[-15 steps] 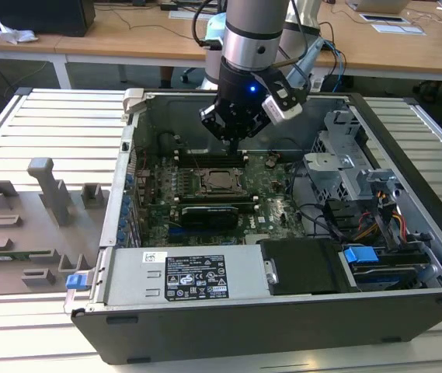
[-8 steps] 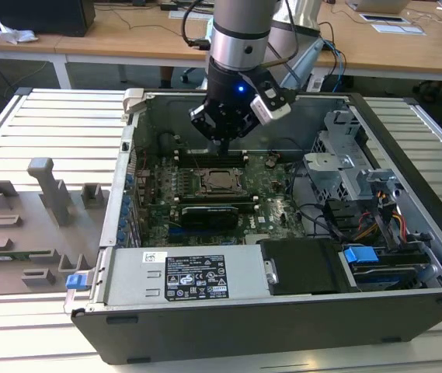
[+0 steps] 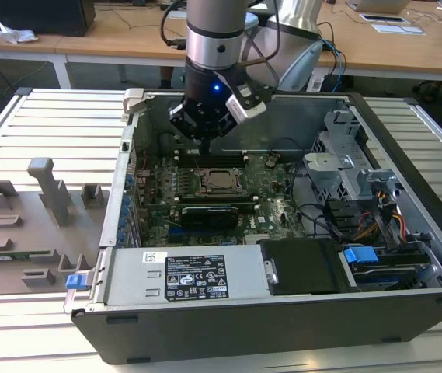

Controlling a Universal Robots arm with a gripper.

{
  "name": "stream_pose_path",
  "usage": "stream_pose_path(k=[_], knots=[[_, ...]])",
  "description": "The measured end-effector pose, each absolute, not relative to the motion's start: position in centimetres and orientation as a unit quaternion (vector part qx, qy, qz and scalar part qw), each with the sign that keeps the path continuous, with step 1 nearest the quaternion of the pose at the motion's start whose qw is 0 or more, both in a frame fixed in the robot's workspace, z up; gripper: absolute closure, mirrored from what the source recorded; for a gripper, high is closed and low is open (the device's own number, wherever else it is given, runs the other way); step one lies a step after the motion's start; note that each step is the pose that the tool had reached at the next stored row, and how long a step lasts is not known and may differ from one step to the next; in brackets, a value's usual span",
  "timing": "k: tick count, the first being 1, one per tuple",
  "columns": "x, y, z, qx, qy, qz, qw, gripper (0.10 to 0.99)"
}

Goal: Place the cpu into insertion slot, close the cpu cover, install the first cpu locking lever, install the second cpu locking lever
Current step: 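Install the first cpu locking lever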

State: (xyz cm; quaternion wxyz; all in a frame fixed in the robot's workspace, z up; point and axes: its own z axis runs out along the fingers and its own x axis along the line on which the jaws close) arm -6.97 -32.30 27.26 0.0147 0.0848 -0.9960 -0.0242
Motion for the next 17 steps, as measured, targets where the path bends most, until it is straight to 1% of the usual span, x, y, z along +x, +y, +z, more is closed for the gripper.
stream_pose_path(k=[17], knots=[[-11.0, -31.4, 26.8, 0.067, -0.997, -0.024, 0.014, 0.980]])
